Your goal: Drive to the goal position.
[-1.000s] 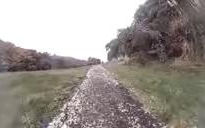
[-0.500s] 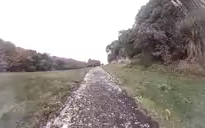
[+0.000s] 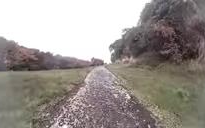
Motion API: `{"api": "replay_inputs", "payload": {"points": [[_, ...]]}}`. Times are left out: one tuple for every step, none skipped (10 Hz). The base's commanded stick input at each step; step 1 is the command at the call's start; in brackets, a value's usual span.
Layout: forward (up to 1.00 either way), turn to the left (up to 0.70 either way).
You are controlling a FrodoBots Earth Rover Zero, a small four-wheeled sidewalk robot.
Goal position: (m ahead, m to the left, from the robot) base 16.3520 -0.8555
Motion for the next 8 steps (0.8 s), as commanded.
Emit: {"api": "replay_inputs", "payload": {"points": [[1.00,0.00],[1.00,0.00],[1.00,0.00],[1.00,0.00],[1.00,0.00],[1.00,0.00],[1.00,0.00],[1.00,0.00]]}}
